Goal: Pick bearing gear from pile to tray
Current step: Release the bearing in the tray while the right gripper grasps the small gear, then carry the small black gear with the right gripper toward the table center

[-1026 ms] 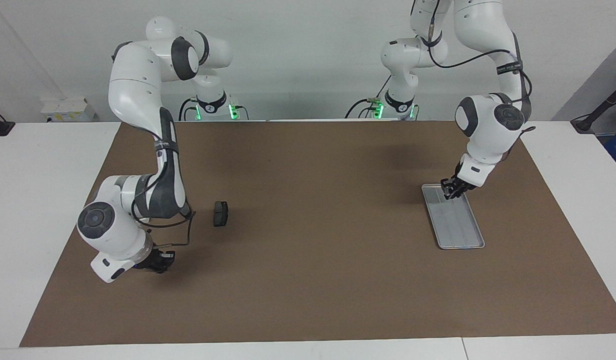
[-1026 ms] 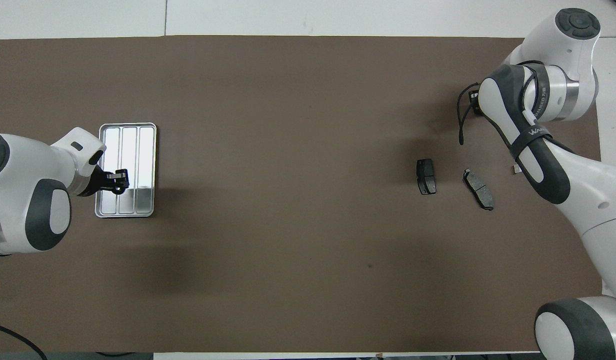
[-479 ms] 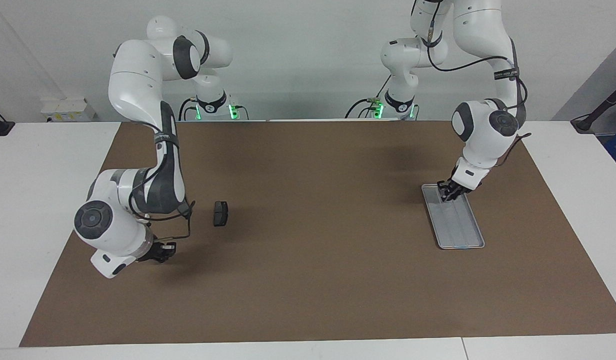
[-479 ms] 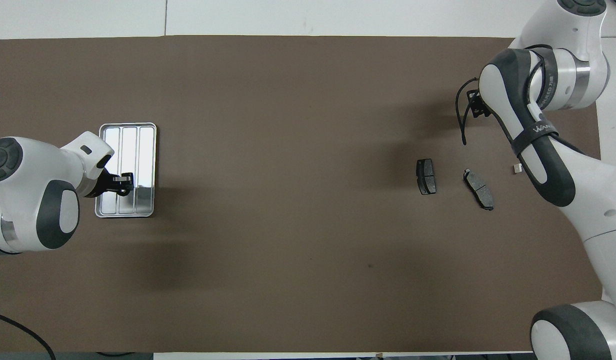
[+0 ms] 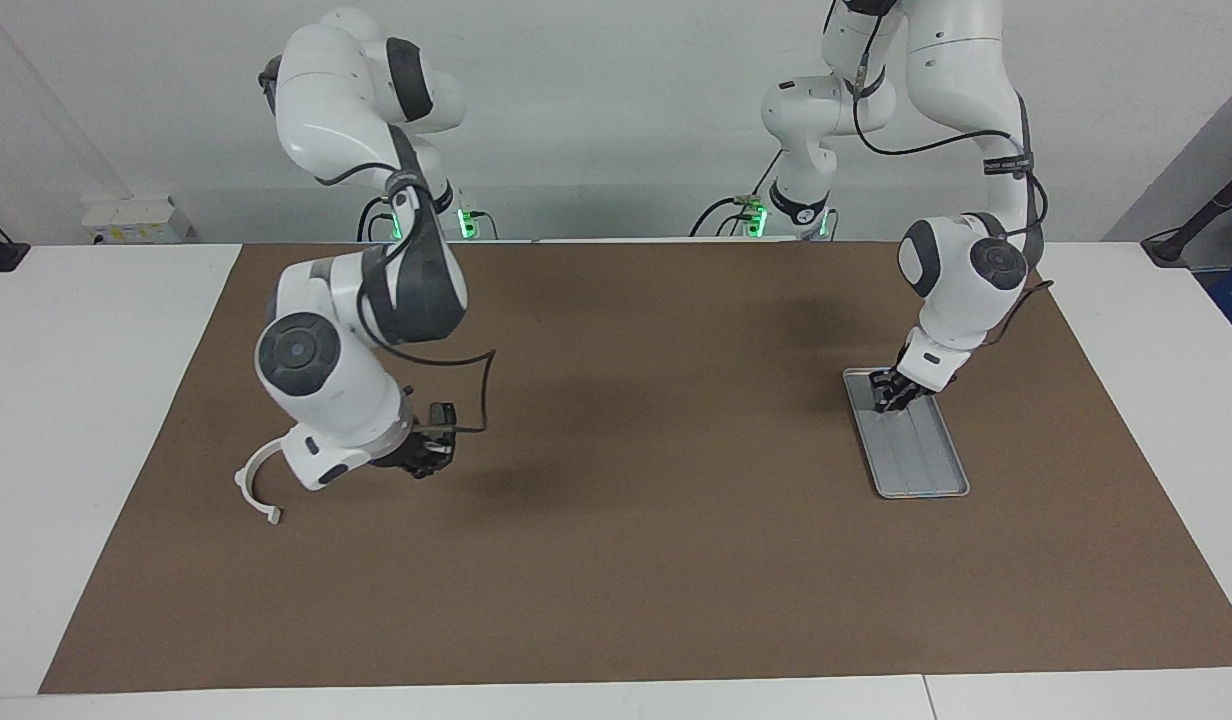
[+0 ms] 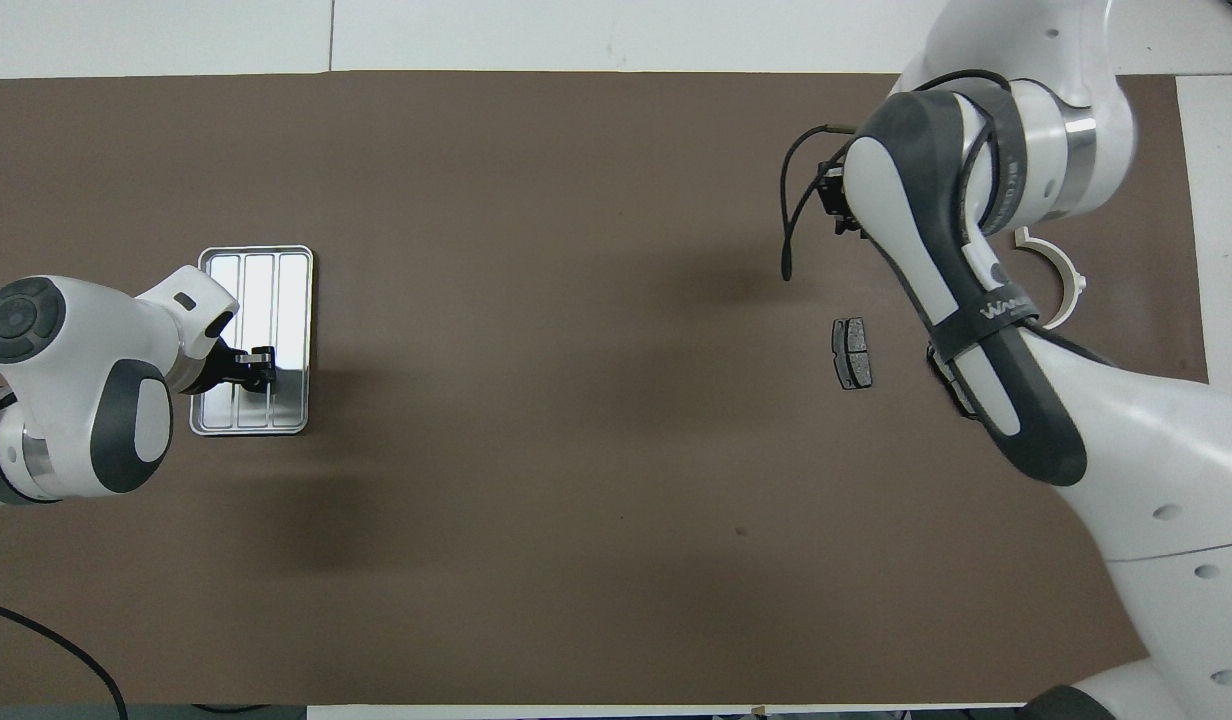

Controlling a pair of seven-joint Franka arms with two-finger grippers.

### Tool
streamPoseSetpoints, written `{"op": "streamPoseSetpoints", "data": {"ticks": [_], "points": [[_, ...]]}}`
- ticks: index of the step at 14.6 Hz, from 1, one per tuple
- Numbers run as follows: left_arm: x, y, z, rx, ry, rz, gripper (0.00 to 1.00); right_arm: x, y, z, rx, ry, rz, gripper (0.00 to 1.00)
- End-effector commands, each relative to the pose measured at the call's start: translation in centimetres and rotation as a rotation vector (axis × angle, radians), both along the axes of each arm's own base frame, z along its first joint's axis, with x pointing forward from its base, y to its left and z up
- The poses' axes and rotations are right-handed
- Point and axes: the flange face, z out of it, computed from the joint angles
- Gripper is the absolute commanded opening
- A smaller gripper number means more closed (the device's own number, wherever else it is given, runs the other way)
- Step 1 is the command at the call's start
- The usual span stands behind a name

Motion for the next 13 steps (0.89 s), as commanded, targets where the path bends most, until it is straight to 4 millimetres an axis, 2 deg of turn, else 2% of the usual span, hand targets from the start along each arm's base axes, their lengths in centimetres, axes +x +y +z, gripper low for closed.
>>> {"op": "streamPoseSetpoints", "data": {"ticks": [1,2,3,5,6,7,10,13], "points": [[-0.1,0.1,-0.3,0.004,-0.015,-0.019,0.00,-2.0,6.7,0.4,-0.013,0.013,-0.152,0.00],[-0.1,0.1,-0.4,0.004,-0.013,-0.019,0.26,-2.6,9.2,1.1,-0.018,-0.003,-0.196,0.00],[-0.1,0.2,-0.3,0.004,-0.012,-0.017,0.41,-3.2,11.2,1.0,-0.024,-0.004,-0.230,0.00],[0.3,0.4,0.6,0.004,-0.024,-0.011,0.84,-4.5,14.6,1.4,-0.031,-0.007,-0.287,0.00],[0.7,0.6,1.7,0.005,-0.030,-0.006,1.00,-5.1,16.1,1.7,-0.032,-0.013,-0.315,0.00],[1.2,0.6,3.4,0.006,-0.023,-0.004,1.00,-5.6,18.0,2.1,-0.021,-0.031,-0.345,0.00],[2.4,0.8,8.5,0.009,0.014,0.004,1.00,-7.4,22.7,1.8,-0.006,-0.061,-0.428,0.00],[1.6,0.7,12.8,0.011,0.008,0.008,1.00,-9.6,27.8,-0.1,-0.003,-0.074,-0.497,0.00]]}}
